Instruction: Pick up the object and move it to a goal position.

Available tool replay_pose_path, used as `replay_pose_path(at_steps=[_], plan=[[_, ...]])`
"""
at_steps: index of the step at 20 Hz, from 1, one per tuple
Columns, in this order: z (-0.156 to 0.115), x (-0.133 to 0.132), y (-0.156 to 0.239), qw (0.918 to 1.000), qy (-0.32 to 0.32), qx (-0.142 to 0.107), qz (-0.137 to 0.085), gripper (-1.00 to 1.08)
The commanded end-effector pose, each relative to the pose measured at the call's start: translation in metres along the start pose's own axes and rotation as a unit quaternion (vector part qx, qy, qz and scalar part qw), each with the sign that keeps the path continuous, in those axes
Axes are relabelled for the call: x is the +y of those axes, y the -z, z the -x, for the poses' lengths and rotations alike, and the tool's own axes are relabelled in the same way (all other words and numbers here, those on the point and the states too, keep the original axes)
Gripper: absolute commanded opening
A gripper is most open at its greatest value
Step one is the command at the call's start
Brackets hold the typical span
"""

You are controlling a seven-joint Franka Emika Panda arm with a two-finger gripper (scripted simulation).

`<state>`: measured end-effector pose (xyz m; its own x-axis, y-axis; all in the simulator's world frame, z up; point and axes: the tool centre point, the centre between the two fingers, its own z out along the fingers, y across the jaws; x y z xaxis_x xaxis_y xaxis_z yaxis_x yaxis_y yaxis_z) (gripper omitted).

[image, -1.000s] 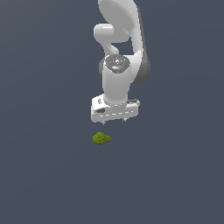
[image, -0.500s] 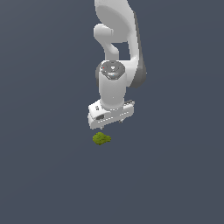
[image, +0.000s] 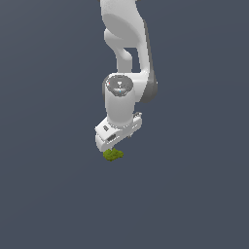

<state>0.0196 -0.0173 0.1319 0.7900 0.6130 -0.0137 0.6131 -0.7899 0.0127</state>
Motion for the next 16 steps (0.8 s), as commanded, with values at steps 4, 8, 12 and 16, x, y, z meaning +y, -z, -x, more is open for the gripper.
replay_pose_path(at_steps=[4, 8, 12, 16], plan=[[0.002, 0.009, -0.009, 0.9975, 0.071, 0.000, -0.001, 1.00], [0.004, 0.015, -0.016, 0.9926, 0.122, 0.001, -0.002, 1.00], [0.006, 0.021, -0.022, 0.9851, 0.172, 0.002, -0.002, 1.00], [0.007, 0.027, -0.029, 0.9753, 0.221, 0.004, -0.003, 1.00]])
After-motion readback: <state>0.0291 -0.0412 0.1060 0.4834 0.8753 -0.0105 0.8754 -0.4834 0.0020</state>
